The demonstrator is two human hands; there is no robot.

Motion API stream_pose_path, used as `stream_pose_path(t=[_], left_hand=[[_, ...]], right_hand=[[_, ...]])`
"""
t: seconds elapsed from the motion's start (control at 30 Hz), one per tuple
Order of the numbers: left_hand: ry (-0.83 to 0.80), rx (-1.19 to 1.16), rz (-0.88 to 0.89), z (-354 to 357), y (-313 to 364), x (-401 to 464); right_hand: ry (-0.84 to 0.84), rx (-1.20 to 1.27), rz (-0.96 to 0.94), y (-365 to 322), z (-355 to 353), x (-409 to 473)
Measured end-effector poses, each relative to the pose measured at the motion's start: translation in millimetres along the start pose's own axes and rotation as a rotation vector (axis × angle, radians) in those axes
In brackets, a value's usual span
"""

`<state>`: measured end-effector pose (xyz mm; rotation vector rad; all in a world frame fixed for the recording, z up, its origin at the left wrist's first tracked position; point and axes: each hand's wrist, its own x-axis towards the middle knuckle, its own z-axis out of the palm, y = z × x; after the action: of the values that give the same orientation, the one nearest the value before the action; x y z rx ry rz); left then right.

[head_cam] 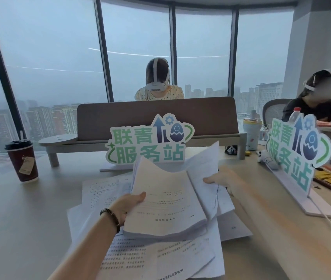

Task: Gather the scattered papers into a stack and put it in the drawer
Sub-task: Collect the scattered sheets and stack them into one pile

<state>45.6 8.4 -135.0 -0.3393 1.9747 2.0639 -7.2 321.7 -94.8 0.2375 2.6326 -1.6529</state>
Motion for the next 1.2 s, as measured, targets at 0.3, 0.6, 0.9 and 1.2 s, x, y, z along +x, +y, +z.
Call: stream_pose_path(t=[0.3, 0.6, 0.9, 1.2], left_hand=[[0.04, 0.01, 0.014, -0.9, -1.1, 1.7], [0.098, 0.05, 0.033, -1.8, -1.2, 1.8], [0.124, 0.146, 0.052, -2.9, -0.9, 0.9], [0.088, 0.121, 0.09, -2.9, -1.5, -1.6]], right_hand=[[0.032, -0.01, -0.238, -80.5, -8.8, -15.6], [0.074, -0.379, -0.255, -122.5, -13.9, -20.0], [0.162, -0.445, -0.337, -157.4, -35.8, -33.8], [0.07, -0.075, -0.459, -187.5, -51.5, -50.5]])
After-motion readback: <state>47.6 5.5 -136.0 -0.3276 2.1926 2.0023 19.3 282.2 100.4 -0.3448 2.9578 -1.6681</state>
